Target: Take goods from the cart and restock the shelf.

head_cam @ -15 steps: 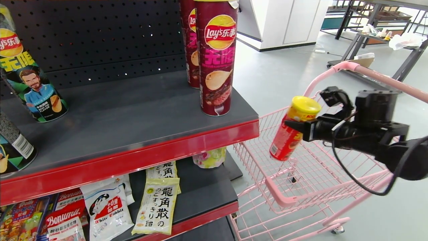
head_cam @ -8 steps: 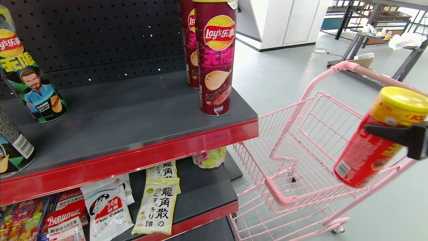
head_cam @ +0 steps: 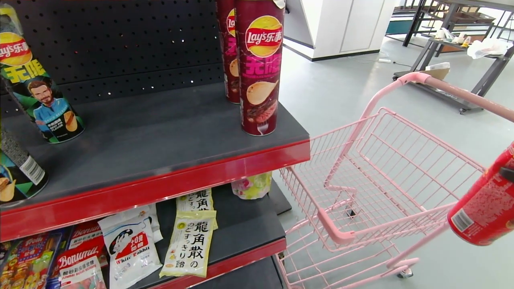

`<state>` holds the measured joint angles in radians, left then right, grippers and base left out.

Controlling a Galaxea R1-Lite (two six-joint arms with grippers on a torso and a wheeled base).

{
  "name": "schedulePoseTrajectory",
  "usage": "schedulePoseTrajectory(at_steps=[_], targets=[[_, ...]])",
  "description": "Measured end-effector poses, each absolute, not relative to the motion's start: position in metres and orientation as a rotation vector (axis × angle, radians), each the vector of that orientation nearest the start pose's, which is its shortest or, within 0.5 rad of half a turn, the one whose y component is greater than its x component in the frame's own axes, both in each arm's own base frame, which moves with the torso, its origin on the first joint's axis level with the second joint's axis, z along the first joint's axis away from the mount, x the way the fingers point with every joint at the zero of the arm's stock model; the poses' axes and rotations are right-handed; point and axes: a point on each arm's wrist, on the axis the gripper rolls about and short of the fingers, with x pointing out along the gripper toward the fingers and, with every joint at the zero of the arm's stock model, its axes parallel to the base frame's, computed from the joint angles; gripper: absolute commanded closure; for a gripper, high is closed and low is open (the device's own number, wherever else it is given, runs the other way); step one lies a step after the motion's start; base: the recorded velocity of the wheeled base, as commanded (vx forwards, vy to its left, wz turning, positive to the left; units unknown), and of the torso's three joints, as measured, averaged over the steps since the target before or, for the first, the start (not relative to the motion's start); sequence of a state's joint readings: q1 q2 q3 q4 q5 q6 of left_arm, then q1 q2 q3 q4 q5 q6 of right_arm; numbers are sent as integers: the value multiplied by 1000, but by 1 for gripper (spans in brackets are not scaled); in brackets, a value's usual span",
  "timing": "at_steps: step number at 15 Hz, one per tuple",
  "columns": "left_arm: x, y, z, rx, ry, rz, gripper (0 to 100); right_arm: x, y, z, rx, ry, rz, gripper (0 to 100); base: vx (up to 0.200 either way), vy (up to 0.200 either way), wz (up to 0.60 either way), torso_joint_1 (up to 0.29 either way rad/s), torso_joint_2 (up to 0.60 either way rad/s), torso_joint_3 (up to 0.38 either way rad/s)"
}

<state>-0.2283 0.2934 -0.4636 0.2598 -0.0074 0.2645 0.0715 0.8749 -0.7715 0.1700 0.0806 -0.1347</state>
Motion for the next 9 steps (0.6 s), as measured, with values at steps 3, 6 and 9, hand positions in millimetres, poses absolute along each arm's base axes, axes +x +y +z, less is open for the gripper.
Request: schedulePoseTrajectory(at_steps=[3,6,9], targets=[[-26,6,182,272,53,-244,0,83,8,258,-133,255,168,100,-200,0,0,-4,-1,7],[-26,6,181,272,53,-251,0,81,7,256,-133,257,167,100,0,0,0,0,0,0],[-25,5,179,280,54,-272,0,79,7,248,-135,277,157,100,0,0,0,82,-263,-181]])
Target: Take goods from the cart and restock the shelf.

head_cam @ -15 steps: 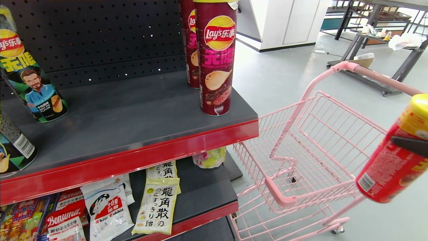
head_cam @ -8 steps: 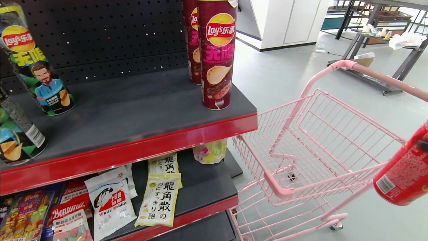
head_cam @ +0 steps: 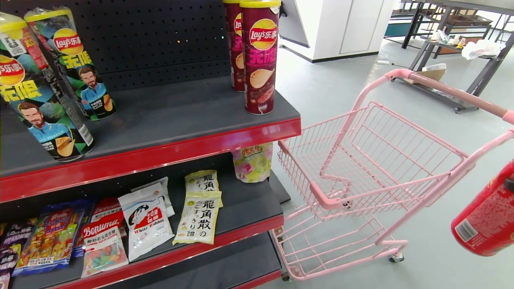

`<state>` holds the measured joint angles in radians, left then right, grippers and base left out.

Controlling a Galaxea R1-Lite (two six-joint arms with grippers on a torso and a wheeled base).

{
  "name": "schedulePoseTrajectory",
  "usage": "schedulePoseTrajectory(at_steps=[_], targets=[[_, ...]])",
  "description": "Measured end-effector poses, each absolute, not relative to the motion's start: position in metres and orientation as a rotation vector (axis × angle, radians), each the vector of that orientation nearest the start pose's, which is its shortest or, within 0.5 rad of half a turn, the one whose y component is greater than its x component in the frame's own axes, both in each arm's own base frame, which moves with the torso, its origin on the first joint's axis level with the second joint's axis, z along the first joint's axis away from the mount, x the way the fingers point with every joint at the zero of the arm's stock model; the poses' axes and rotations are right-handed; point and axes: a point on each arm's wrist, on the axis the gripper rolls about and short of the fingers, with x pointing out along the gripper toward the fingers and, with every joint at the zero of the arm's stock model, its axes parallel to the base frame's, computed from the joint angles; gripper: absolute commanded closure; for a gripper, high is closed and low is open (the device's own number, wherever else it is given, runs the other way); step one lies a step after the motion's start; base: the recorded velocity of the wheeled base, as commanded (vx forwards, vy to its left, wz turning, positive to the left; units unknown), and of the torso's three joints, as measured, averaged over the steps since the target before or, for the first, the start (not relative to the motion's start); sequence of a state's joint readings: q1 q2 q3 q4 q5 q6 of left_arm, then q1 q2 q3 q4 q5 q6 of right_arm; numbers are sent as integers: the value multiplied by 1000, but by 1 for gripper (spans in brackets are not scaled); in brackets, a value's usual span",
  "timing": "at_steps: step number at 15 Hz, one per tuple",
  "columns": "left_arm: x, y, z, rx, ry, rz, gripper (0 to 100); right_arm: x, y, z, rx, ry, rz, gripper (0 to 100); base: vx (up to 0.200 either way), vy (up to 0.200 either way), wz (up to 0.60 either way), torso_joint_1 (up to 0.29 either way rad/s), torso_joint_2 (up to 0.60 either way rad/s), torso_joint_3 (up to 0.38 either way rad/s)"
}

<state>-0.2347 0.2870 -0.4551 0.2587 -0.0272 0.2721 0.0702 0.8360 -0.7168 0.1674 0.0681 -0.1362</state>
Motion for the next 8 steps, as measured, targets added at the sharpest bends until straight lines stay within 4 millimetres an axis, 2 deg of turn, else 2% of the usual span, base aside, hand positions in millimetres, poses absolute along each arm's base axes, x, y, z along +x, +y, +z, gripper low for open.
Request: schedulePoseTrajectory(at_steps=[4,8], targets=[[-23,4,165,329,82,-300,0,79,7,246,-135,276,158,100,0,0,0,168,-508,-343],[-25,5,162,330,75,-295,0,80,7,245,-134,280,153,100,0,0,0,215,-588,-368]])
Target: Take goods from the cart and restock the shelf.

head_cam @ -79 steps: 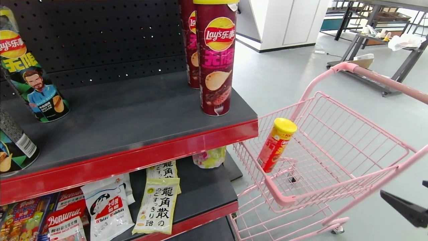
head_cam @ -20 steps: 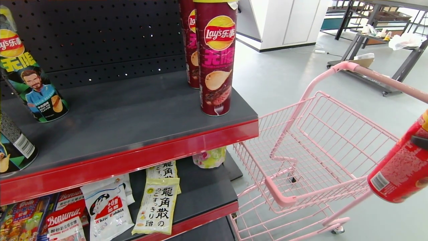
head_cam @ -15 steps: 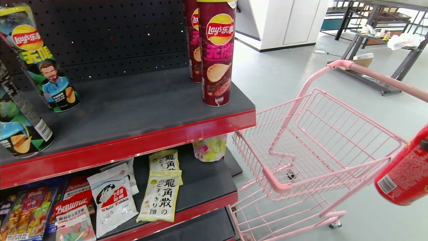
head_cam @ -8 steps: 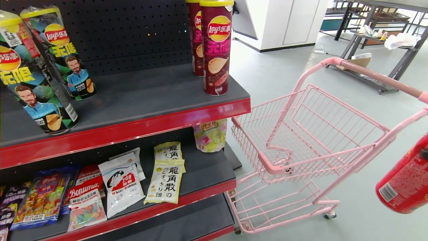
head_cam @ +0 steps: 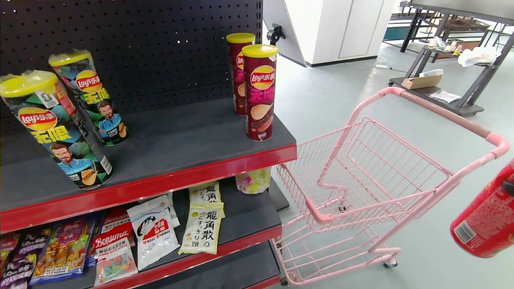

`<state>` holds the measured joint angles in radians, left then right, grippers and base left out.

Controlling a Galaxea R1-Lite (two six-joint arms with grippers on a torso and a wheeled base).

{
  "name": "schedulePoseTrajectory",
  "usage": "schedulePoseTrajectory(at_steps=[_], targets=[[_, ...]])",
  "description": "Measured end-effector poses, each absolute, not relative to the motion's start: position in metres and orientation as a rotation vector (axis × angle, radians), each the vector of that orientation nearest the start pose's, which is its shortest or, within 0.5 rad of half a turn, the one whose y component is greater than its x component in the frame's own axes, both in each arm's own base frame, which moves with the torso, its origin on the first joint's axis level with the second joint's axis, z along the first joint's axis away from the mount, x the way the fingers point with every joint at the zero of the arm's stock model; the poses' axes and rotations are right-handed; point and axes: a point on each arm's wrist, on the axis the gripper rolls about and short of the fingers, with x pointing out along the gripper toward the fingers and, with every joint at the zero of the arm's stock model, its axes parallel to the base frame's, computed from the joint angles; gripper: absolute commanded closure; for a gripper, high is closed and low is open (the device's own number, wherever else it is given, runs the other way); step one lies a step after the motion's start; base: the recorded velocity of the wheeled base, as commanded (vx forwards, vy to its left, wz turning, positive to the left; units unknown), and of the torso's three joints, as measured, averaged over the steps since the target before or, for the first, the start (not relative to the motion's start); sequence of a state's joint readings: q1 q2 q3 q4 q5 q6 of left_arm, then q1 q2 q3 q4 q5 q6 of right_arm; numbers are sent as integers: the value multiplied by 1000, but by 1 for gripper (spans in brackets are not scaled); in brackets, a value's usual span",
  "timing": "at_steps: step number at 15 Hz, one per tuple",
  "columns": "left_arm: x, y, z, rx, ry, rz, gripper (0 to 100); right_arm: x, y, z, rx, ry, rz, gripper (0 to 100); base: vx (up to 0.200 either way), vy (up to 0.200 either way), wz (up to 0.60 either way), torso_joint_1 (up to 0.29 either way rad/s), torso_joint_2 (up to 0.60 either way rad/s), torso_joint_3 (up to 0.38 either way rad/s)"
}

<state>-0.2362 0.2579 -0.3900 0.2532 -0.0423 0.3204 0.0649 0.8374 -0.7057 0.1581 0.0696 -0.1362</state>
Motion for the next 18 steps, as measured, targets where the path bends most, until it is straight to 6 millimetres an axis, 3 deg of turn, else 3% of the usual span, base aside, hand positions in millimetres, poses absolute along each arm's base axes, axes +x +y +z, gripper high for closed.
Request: schedulePoseTrajectory(at_steps=[3,9,16,18], targets=[[-26,5,161,329,66,-293,0,80,7,243,-136,286,154,100,0,0,0,147,-399,-220],[-28,6,163,327,49,-290,0,73,6,239,-136,285,144,100,0,0,0,5,-9,-8],[-28,6,170,324,6,-284,0,65,5,228,-139,292,131,100,0,0,600,4,1,2],[-29,6,171,325,4,-283,0,64,5,228,-139,289,131,100,0,0,0,0,0,0]])
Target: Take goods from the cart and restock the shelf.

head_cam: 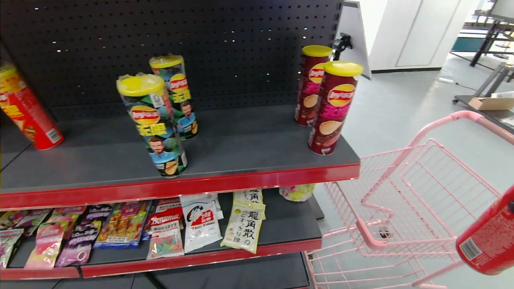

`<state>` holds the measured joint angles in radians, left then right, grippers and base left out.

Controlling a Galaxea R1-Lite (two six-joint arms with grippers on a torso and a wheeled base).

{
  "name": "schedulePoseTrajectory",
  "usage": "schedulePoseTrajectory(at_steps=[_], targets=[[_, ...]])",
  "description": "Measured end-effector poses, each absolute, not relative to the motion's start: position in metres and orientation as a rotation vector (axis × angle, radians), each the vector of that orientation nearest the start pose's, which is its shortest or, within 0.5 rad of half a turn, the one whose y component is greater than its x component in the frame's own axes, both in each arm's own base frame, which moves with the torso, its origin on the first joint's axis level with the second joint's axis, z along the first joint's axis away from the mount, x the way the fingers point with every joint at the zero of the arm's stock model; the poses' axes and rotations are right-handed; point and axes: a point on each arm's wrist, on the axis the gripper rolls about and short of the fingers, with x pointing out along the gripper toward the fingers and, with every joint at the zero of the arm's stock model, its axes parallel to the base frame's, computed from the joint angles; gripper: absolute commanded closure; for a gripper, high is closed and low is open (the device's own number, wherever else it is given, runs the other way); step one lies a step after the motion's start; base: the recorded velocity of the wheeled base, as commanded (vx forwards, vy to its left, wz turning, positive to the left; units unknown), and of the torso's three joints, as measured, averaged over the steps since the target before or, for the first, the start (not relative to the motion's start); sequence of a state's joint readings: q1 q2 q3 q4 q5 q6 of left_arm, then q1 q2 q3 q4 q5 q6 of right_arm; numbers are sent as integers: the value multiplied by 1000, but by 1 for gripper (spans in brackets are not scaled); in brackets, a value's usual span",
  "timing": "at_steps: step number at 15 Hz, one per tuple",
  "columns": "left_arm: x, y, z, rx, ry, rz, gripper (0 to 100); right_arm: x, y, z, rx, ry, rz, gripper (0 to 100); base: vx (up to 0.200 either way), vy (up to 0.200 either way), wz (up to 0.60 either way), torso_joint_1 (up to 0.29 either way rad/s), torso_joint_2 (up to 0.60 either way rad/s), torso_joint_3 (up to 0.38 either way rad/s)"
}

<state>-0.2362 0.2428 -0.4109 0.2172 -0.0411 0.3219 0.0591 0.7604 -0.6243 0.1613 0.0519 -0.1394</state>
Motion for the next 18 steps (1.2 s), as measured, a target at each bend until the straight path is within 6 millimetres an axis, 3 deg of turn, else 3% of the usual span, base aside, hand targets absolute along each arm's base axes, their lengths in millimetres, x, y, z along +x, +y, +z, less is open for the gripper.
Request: schedulePoseTrajectory(at_steps=[18], targets=[[-29,6,171,325,6,-280,0,36,9,219,-121,195,355,100,0,189,0,4,2,2]])
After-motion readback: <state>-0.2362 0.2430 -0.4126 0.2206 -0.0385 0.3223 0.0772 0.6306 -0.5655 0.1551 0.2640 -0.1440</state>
